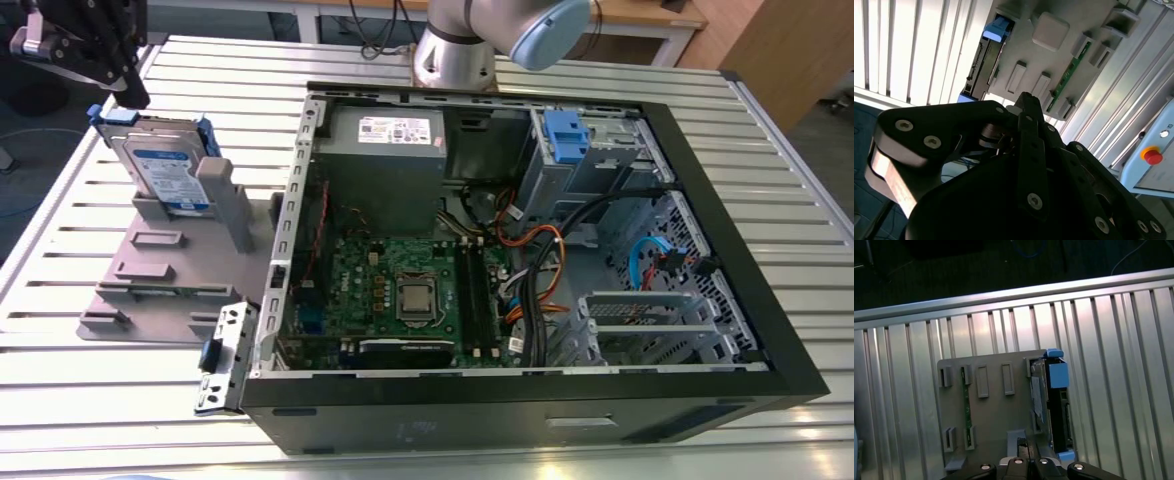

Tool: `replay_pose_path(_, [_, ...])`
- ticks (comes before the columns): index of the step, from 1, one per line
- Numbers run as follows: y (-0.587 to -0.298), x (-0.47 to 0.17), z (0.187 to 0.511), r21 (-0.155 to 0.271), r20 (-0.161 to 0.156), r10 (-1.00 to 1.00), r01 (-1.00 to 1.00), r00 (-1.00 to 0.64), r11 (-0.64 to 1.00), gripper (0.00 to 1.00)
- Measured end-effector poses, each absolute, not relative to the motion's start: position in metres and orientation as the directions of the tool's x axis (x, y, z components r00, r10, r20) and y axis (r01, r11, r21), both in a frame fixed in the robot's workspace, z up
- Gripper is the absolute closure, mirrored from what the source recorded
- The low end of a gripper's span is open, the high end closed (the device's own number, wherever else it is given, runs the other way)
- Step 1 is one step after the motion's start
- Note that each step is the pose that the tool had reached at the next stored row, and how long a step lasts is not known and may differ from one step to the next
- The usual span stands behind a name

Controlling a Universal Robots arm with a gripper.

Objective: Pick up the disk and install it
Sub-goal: 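Pick up the disk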

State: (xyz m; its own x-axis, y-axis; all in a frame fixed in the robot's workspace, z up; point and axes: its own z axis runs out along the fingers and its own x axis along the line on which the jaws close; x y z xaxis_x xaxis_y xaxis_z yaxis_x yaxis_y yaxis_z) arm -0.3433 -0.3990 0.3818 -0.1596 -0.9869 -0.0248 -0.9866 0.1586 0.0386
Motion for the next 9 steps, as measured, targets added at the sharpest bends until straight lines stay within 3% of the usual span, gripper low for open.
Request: replay_pose_path(9, [-0.3989,-0.3433,0.3817,0.039,-0.025,-0.989,-0.989,-0.146,0.145,0.89])
